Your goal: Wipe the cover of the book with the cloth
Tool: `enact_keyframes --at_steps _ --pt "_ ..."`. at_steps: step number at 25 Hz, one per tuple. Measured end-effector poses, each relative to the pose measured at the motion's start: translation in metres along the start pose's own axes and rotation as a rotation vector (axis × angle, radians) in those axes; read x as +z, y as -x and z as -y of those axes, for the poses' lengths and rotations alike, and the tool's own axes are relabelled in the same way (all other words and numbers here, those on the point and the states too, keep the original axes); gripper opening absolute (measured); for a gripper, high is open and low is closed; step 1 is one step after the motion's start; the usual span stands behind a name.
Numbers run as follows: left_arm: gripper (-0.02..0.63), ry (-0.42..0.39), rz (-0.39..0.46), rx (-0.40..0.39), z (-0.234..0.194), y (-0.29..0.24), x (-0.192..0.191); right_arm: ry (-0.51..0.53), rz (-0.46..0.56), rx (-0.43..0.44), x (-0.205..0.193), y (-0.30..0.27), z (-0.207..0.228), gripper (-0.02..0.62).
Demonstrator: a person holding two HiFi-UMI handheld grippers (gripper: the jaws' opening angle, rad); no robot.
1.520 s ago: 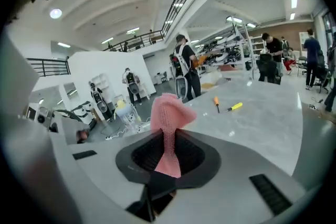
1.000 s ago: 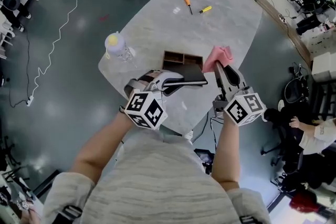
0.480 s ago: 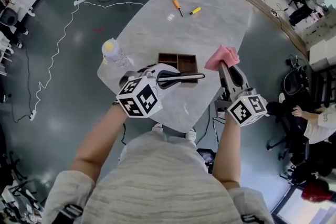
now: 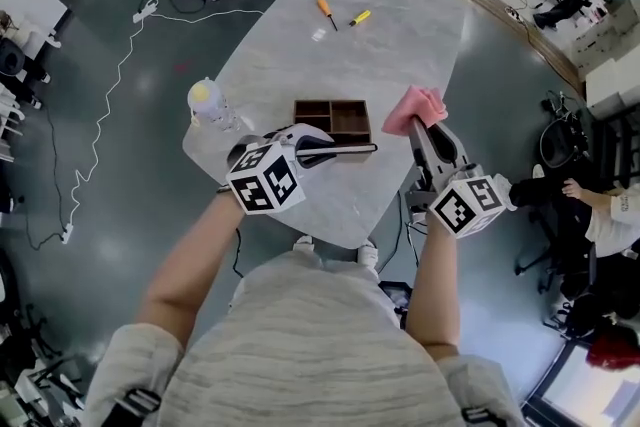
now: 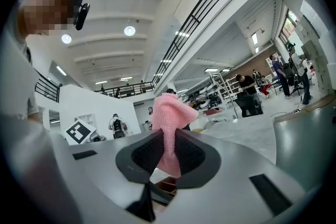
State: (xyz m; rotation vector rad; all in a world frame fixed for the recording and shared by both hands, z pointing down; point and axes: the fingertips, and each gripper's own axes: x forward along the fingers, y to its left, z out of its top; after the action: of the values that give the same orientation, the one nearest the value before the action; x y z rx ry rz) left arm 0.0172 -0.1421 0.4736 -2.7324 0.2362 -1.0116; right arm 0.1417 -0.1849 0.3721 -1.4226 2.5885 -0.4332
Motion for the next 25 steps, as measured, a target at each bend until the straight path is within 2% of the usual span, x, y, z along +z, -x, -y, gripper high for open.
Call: enact_keyframes --at_steps 9,25 --pt "0.077 -0.005 -0.026 -0.065 0.003 -0.026 -0.026 0.012 -0.038 0.025 -0.01 0.001 -0.013 0.057" --pt "0.077 0.04 -0.039 -0.078 0.005 -0.051 -0.063 -0.015 -0.076 0.081 -0.031 -0.013 -0.045 0.057"
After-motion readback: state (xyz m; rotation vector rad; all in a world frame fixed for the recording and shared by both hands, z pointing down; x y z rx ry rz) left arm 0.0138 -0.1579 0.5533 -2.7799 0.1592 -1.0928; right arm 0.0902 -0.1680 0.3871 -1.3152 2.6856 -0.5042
